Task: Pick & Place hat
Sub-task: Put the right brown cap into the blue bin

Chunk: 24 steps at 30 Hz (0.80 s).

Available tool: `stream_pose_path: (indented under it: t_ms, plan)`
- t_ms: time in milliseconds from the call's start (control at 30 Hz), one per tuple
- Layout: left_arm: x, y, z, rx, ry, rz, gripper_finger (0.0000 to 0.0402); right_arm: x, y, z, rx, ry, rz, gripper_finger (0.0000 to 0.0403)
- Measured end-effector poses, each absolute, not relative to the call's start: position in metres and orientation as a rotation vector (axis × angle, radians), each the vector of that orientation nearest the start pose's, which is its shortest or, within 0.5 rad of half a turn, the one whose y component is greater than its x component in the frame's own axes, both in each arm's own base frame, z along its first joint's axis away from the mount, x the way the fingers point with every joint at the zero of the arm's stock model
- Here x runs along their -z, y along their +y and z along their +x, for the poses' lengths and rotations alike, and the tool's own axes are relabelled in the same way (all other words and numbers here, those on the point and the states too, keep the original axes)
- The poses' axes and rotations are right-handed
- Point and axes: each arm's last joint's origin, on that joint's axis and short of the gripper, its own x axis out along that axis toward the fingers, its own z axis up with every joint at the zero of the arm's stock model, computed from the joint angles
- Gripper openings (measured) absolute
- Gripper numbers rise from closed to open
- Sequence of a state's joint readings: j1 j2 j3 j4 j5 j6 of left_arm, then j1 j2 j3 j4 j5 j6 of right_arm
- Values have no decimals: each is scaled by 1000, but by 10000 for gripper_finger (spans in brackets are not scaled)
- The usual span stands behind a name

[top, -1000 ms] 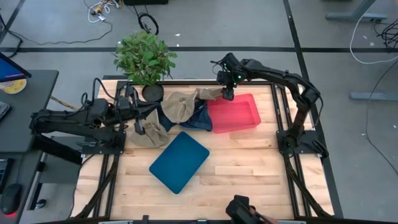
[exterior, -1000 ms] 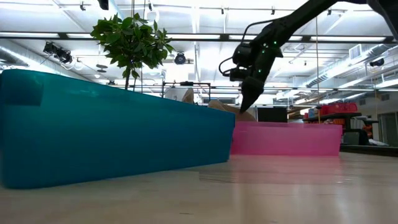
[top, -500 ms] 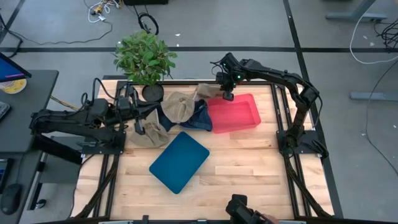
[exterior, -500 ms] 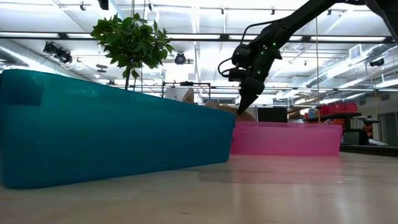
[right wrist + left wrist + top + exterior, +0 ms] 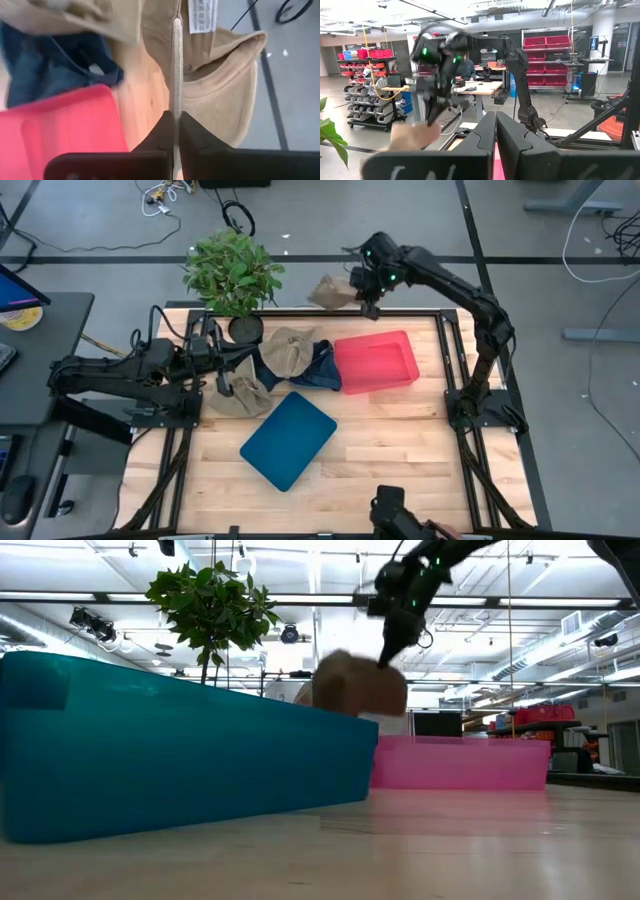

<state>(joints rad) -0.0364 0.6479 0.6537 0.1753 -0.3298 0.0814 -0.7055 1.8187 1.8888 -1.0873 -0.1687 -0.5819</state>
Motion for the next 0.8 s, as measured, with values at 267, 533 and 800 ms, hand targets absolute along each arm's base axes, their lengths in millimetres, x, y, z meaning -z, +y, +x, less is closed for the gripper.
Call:
stream_pose_path:
  t_ms: [267, 533, 800]
  plan:
    - [-341, 4, 148, -303, -161, 87, 19, -427, -218, 272, 109, 832, 29, 1]
    - [-341, 4, 148, -303, -160, 90, 18, -461, -190, 247, -77, 640, 262, 2]
    - [-346, 4, 147, -307, -213, 82, 18, -477, -161, 243, -375, 508, 398, 3]
